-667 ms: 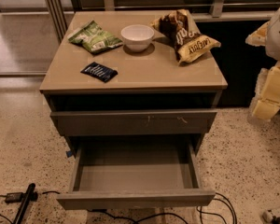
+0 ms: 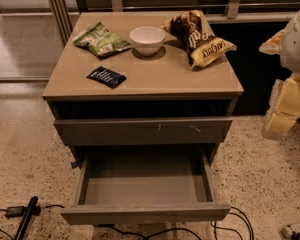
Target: Close middle drawer
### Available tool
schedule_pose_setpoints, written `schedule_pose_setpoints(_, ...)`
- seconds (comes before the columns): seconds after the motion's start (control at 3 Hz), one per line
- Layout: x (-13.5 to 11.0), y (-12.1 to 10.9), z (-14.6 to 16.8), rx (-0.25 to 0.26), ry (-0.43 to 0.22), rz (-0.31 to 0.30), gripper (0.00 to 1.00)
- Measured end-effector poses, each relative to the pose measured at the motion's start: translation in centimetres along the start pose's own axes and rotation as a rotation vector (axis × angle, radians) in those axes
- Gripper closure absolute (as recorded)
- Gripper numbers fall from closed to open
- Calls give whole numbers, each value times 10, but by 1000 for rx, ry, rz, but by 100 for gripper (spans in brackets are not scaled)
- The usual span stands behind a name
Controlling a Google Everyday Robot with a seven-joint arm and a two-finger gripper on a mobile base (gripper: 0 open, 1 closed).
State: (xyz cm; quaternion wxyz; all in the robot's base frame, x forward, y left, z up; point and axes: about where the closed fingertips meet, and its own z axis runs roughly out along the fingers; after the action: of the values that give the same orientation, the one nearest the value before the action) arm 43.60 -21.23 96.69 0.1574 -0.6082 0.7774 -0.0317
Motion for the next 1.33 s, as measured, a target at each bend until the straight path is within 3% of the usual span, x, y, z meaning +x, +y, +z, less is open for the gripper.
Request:
schedule_pose_setpoints(0.33,1,16,19,-35,-22,33,15)
schedule_pose_setpoints(0.67,4,36,41,-66,-41,63,38)
schedule_pose_setpoints(1.0,13,52,71,-90,-94,94,61)
schedule_pose_setpoints(1.33,31,59,105,-96,-209,146,85)
